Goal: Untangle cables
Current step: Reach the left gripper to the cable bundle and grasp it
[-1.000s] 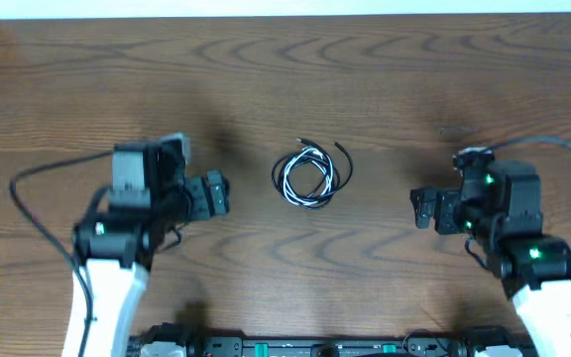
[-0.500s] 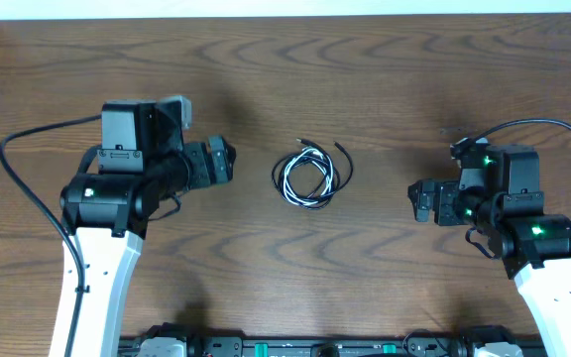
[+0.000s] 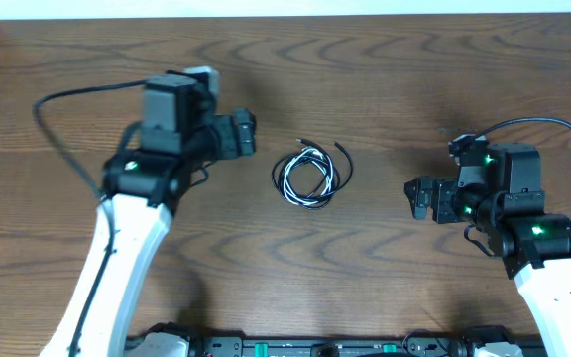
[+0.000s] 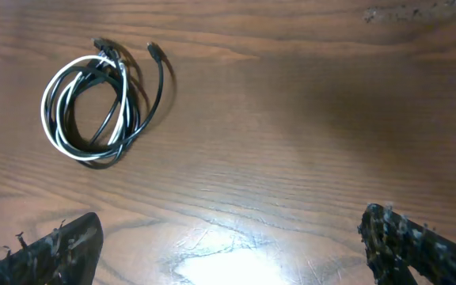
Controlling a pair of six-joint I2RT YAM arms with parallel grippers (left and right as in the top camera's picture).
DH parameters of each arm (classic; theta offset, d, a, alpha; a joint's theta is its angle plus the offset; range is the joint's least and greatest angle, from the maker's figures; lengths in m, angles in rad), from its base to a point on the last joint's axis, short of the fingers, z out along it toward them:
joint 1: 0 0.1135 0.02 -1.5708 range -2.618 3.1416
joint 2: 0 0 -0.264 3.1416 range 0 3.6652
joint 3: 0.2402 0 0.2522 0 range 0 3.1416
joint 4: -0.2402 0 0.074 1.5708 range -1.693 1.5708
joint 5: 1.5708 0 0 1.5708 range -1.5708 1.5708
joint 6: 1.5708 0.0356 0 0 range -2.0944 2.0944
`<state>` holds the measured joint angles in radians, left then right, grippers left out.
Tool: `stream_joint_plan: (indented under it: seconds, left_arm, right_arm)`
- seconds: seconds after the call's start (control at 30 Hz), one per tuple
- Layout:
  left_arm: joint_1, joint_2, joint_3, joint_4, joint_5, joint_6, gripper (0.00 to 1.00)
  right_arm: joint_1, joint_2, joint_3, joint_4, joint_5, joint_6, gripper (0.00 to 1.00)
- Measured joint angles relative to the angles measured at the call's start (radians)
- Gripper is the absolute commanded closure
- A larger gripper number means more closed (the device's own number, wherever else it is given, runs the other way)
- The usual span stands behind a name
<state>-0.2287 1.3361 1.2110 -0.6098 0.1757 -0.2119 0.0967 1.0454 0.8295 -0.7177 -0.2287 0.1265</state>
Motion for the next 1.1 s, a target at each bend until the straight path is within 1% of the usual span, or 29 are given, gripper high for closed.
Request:
stream_joint_plan:
  seconds: [0.07, 0.2, 0.37, 0.53, 0.57, 0.63, 0.7, 0.73, 0.8, 0.83, 0.87, 0.9, 0.93, 0.97, 1.1]
  left_arm:
    - [-0.048, 0.067, 0.0, 0.02, -0.028, 0.037, 0.05]
    - [-0.103, 0.169, 0.0, 0.064, -0.055, 0.075, 0.05]
    - [-0.141, 0.365, 0.0, 0.099, -0.072, 0.09, 0.05]
    - [-0.169, 0.482, 0.0, 0.104, -0.077, 0.097, 0.06]
    - [-0.184, 0.52, 0.0, 0.109, -0.078, 0.098, 0.08]
    - [-0.198, 0.546, 0.0, 0.113, -0.077, 0.1, 0.15]
    - [-0.21, 0.571, 0.0, 0.116, -0.077, 0.106, 0.28]
    - [-0.215, 0.583, 0.0, 0.116, -0.077, 0.108, 0.42]
    - [-0.221, 0.6, 0.0, 0.116, -0.077, 0.105, 0.6]
    - [-0.221, 0.6, 0.0, 0.116, -0.077, 0.109, 0.71]
    - [-0.221, 0.6, 0.0, 0.117, -0.077, 0.11, 0.78]
    - [-0.221, 0.6, 0.0, 0.117, -0.073, 0.112, 0.81]
    - [-0.221, 0.6, 0.0, 0.117, -0.066, 0.114, 0.88]
    - [-0.221, 0.6, 0.0, 0.117, -0.056, 0.112, 0.92]
    - [-0.221, 0.578, 0.0, 0.112, 0.025, 0.103, 0.92]
  right_arm:
    - [0.0, 0.0, 0.0, 0.0, 0.0, 0.0, 0.01]
    - [0.0, 0.0, 0.0, 0.0, 0.0, 0.0, 0.01]
    - [0.0, 0.001, 0.0, -0.001, 0.0, 0.003, 0.01]
    - [0.0, 0.001, 0.0, -0.005, -0.001, 0.004, 0.01]
    - [0.0, 0.001, 0.0, -0.005, -0.001, 0.004, 0.01]
    - [0.0, 0.001, 0.0, -0.006, -0.001, 0.004, 0.01]
    - [0.0, 0.001, 0.0, -0.011, -0.001, 0.004, 0.01]
    - [0.0, 0.001, 0.0, -0.013, 0.0, 0.004, 0.01]
    - [0.0, 0.001, 0.0, -0.019, 0.0, 0.004, 0.01]
    - [0.0, 0.001, 0.0, -0.019, 0.0, 0.004, 0.01]
    - [0.0, 0.001, 0.0, -0.019, -0.001, 0.004, 0.01]
    - [0.0, 0.001, 0.0, -0.019, -0.001, 0.004, 0.01]
    - [0.0, 0.001, 0.0, -0.019, -0.001, 0.004, 0.01]
    - [0.0, 0.001, 0.0, -0.019, -0.001, 0.004, 0.01]
    - [0.0, 0.001, 0.0, -0.02, -0.008, 0.004, 0.01]
